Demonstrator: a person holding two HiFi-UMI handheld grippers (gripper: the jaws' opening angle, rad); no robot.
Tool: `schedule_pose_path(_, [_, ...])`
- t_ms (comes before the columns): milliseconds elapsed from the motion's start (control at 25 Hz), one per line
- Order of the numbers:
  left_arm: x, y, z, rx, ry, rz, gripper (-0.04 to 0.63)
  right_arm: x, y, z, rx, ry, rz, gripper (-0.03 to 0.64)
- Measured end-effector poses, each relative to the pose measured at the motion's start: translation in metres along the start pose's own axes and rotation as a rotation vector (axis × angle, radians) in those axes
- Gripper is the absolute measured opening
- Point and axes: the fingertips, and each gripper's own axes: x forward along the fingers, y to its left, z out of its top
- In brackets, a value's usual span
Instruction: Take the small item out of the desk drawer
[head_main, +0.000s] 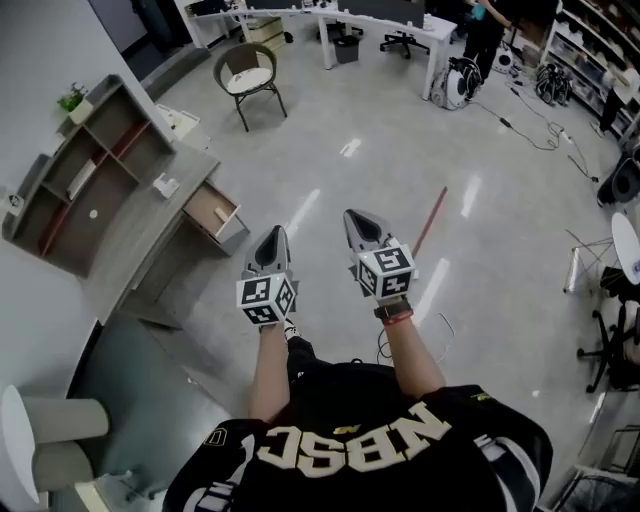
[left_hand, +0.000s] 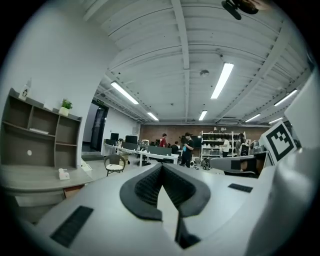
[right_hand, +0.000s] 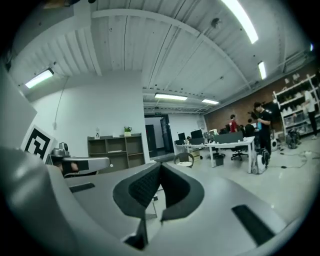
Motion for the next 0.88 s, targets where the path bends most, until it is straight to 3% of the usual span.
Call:
schedule_pose_path(440, [0.009, 0.168, 0.019, -0.003, -0.022, 0.173, 0.012, 0.165, 0.109, 0.002, -0.016, 0.055, 0.217, 0.007])
schedule_pose_path(880, [-0.003, 0.327, 0.038, -0.047, -0.053, 0.33, 0.012, 0.296, 0.216, -0.005, -0.052, 0.103, 0.353, 0.008])
